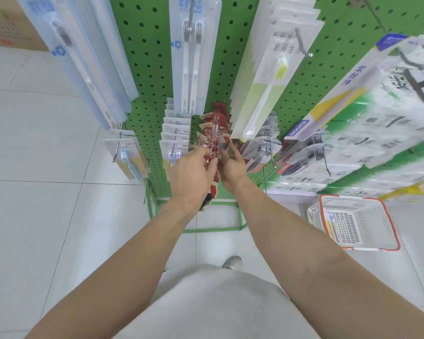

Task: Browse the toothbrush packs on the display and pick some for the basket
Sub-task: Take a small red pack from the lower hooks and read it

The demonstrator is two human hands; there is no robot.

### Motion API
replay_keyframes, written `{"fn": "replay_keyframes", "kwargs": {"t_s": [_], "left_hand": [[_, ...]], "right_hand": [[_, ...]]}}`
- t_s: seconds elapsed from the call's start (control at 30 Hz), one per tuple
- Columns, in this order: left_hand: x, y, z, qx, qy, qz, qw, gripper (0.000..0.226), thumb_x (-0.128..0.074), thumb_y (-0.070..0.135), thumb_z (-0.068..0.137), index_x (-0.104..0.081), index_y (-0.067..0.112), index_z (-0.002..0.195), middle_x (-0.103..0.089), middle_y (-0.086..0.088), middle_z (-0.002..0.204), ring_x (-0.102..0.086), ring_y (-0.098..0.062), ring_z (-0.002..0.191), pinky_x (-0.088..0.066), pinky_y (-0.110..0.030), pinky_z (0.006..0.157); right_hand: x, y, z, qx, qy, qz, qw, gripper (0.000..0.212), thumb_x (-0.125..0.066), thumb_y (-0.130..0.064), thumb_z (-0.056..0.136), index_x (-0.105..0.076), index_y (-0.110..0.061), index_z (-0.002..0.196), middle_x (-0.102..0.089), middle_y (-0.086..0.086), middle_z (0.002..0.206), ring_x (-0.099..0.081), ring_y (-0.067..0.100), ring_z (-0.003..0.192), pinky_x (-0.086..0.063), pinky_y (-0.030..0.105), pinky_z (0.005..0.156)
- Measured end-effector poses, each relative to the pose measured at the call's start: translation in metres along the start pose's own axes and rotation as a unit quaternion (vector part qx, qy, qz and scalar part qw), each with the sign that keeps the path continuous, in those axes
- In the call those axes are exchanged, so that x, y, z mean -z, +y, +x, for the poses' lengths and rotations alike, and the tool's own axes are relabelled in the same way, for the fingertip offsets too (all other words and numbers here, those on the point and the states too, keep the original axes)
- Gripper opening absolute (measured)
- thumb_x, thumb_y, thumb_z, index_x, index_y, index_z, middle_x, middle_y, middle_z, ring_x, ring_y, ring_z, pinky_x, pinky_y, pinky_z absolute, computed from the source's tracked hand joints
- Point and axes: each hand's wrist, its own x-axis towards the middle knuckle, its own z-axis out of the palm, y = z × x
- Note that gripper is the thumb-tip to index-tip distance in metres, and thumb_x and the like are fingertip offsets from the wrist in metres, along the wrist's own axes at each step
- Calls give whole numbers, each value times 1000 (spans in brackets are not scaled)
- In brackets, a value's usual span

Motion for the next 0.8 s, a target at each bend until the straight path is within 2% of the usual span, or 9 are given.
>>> {"fn": "replay_keyframes", "kwargs": {"t_s": [0.13,0.23,0.33,0.37,0.47,0.57,0.67,0.73,0.8], "left_hand": [[-2,-5,-1,-3,-3,-13,1000,27,-65,39,94,-70,25,117,-73,7,84,-67,-16,75,-55,-34,66],[-3,-6,0,-6,-1,-12,1000,28,-65,40,94,-70,25,117,-74,7,86,-67,-17,78,-54,-33,67],[-5,-6,1,-8,-2,-12,1000,29,-66,40,94,-70,23,117,-74,5,88,-68,-18,81,-55,-35,69],[-5,-6,1,-8,-2,-12,1000,29,-66,40,94,-70,23,117,-74,5,87,-68,-18,81,-56,-36,70],[-5,-8,1,-8,-4,-11,1000,28,-66,40,94,-70,24,117,-73,6,84,-68,-18,80,-55,-36,68],[-5,-8,1,-2,-7,-17,1000,28,-66,39,94,-70,24,117,-73,6,83,-67,-18,78,-52,-32,65],[-5,-7,1,5,-6,-16,1000,29,-65,40,94,-70,25,118,-74,6,84,-67,-17,79,-45,-28,64],[-5,-7,1,6,-6,-12,1000,29,-65,40,95,-70,25,118,-74,7,84,-67,-16,79,-43,-27,63],[-5,-6,1,4,-5,-6,1000,28,-65,40,95,-70,24,117,-74,6,85,-67,-16,78,-45,-28,63]], "right_hand": [[3,6,5,-26,25,30,999,61,-52,-1,103,-32,-24,156,-66,18,128,-67,34,116,-53,49,103],[4,5,5,-26,33,30,999,67,-52,1,102,-29,-28,157,-68,17,122,-66,30,110,-51,50,105],[3,1,5,-22,22,17,999,66,-50,1,103,-26,-28,158,-62,19,133,-66,32,115,-53,46,103],[2,0,4,-23,18,5,1000,64,-50,0,104,-28,-27,158,-62,19,133,-66,33,116,-55,44,101],[-1,-2,2,-19,15,-33,999,55,-51,-3,104,-38,-24,153,-67,17,127,-70,29,107,-61,34,79],[-3,-5,5,-17,24,-63,998,49,-56,-6,103,-46,-24,147,-66,14,131,-72,26,102,-61,33,74],[-4,-7,9,-17,38,-93,995,41,-65,-11,99,-52,-19,136,-69,16,126,-72,19,81,-56,27,60],[-3,-6,12,-16,39,-102,994,39,-67,-11,97,-52,-17,133,-69,16,124,-72,19,81,-57,27,62],[-4,-5,15,-13,29,-98,995,43,-66,-7,96,-52,-19,136,-69,15,124,-73,23,95,-61,36,80]]}}
